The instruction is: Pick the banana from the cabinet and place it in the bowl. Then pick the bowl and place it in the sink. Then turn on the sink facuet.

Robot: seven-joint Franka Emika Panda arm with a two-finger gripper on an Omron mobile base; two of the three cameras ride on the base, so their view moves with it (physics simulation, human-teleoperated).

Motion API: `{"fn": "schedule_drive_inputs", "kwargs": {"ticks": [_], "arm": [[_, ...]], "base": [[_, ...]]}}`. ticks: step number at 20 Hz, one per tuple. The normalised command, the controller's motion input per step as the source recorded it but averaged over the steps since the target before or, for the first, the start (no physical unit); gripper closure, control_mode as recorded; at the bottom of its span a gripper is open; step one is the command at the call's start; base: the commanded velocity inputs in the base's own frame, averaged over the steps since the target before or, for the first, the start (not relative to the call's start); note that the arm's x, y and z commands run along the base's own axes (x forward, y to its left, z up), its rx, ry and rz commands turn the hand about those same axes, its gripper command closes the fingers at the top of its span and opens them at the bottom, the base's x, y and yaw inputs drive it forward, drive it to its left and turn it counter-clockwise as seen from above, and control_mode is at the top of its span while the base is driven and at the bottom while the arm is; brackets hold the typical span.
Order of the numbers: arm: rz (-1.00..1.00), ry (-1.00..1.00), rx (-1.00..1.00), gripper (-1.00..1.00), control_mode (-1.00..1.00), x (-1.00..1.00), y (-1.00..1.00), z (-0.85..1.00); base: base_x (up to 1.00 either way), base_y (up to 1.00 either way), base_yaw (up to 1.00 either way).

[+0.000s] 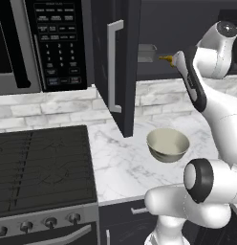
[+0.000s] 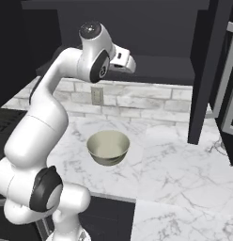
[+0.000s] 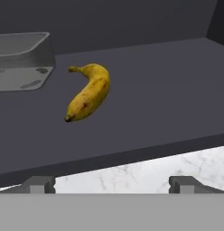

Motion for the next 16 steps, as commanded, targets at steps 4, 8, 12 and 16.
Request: {"fn": "schedule_drive_inputs", "kwargs": {"ticks": [4, 8, 12, 16], "arm": [[0.0, 0.0, 0.0, -1.0, -1.0, 0.24, 0.22, 0.0], [0.0, 0.03, 0.0, -1.0, -1.0, 0.43, 0.11, 0.0], [0.0, 0.13, 0.0, -1.0, -1.0, 0.32, 0.0, 0.0], [0.0, 0.15, 0.0, -1.0, -1.0, 0.24, 0.0, -0.01]], "base": [[0.0, 0.0, 0.0], [0.0, 0.0, 0.0], [0.0, 0.0, 0.0], [0.0, 0.0, 0.0]]}}
